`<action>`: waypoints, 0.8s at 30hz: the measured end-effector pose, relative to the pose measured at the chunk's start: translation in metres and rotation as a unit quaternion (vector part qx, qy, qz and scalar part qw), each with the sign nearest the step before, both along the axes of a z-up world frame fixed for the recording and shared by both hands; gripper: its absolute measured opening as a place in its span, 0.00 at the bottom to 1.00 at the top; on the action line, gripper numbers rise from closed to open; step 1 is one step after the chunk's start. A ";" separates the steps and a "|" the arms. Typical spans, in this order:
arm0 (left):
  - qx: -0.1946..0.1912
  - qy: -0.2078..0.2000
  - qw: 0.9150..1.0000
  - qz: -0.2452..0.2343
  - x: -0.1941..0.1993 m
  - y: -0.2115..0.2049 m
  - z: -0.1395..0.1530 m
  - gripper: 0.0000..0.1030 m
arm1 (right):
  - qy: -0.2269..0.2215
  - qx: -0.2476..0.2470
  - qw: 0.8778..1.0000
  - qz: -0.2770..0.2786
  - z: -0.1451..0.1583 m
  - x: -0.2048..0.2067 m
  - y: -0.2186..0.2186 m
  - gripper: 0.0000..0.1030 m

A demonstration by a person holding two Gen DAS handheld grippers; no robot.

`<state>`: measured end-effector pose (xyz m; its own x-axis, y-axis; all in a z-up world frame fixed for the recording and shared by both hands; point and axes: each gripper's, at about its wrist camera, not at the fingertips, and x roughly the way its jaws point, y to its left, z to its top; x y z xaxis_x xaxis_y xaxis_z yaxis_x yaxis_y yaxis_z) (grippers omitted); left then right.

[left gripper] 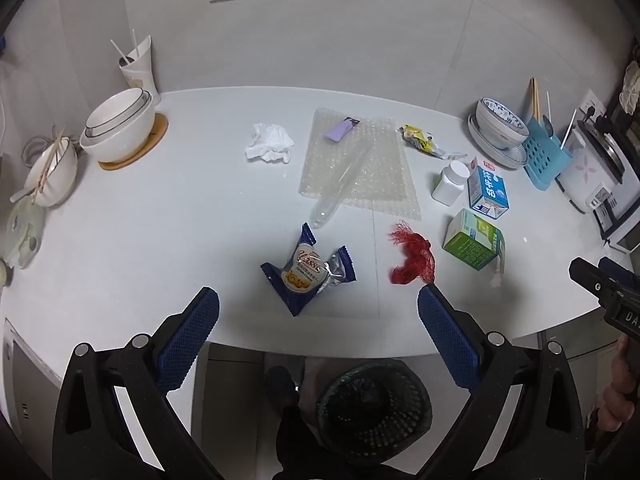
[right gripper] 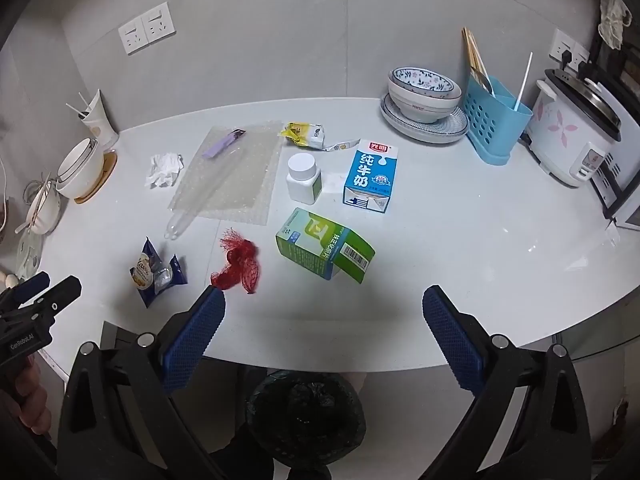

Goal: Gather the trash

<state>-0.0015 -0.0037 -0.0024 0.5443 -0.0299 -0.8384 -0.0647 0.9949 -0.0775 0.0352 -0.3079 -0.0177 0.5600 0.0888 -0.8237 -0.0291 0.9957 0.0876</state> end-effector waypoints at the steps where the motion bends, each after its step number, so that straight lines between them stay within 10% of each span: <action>1: 0.000 -0.001 1.000 0.000 -0.001 0.000 0.000 0.94 | -0.001 0.000 1.000 -0.001 0.001 0.000 -0.001 0.92; 24: -0.004 -0.004 1.000 0.005 -0.015 -0.001 0.003 0.94 | -0.005 0.017 1.000 0.009 0.001 -0.009 0.001 0.92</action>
